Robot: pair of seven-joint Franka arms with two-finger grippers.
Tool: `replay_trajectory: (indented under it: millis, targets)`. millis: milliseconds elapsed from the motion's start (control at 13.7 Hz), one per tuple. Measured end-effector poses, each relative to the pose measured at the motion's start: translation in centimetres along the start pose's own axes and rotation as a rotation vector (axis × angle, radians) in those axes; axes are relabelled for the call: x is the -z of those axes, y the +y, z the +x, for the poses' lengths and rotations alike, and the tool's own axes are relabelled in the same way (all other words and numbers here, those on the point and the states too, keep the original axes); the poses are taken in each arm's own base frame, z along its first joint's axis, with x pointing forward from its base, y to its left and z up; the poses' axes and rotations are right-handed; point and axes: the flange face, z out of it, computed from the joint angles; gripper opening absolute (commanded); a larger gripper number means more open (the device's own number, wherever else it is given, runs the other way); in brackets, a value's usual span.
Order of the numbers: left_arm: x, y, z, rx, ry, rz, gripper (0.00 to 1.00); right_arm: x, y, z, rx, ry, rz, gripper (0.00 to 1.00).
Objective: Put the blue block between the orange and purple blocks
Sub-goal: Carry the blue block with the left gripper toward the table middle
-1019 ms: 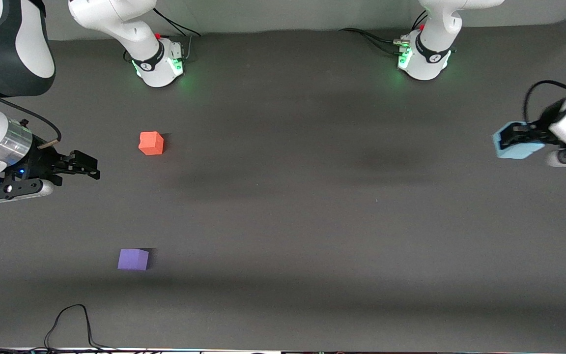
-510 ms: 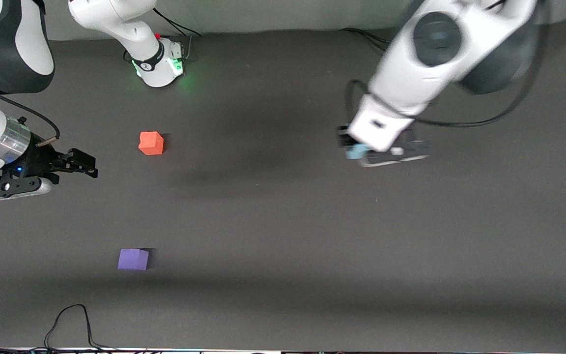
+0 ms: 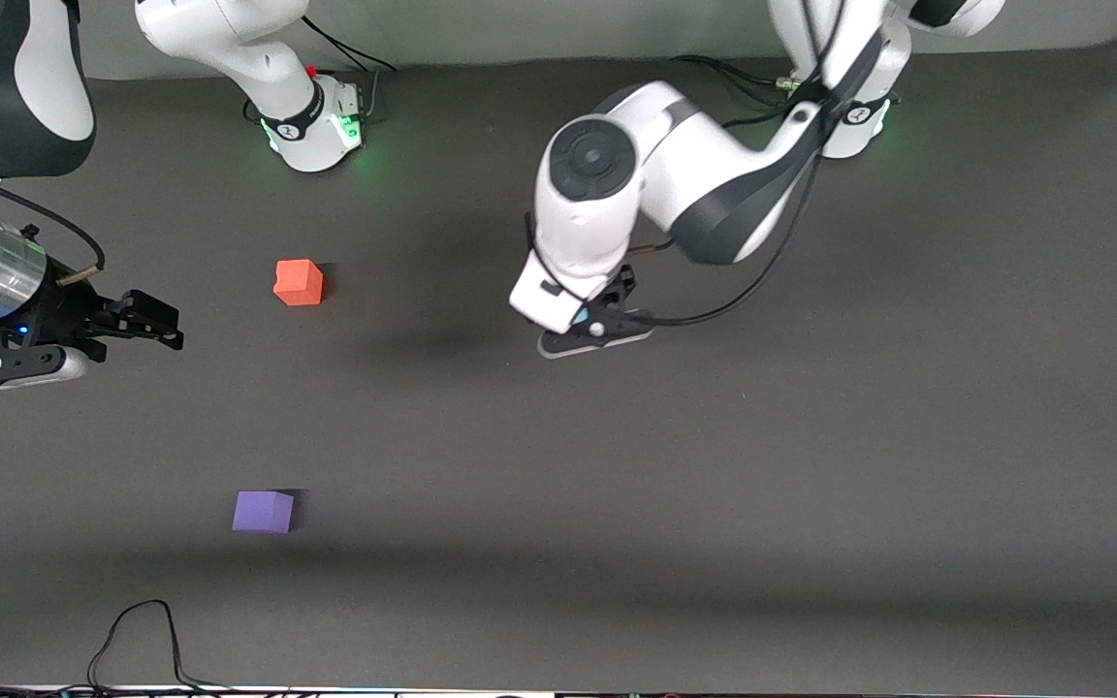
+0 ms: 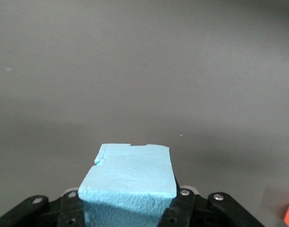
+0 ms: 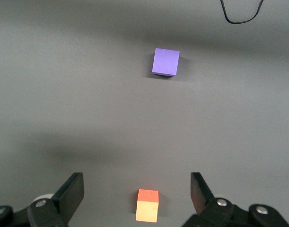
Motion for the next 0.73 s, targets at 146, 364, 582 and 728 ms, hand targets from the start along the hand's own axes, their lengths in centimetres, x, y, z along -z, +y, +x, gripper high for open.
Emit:
replay_trajectory:
  millis: [146, 364, 582, 728]
  targets:
    - [-5.4, 2.2, -1.2, 0.004, 0.017, 0.015, 0.08, -0.1, 0.0, 0.0, 0.000, -0.002, 0.000, 1.00]
    - [-13.5, 3.8, -2.4, -0.002, 0.011, 0.040, 0.09, -0.1, 0.0, -0.1, 0.000, -0.005, 0.000, 1.00]
    - [-19.5, 3.8, -2.0, -0.007, 0.013, 0.043, 0.10, -0.1, 0.0, -0.1, -0.001, -0.006, 0.000, 1.00]
    - [-22.9, 3.8, -1.8, -0.015, 0.021, 0.035, 0.10, -0.1, 0.1, -0.1, -0.002, -0.006, 0.000, 1.00]
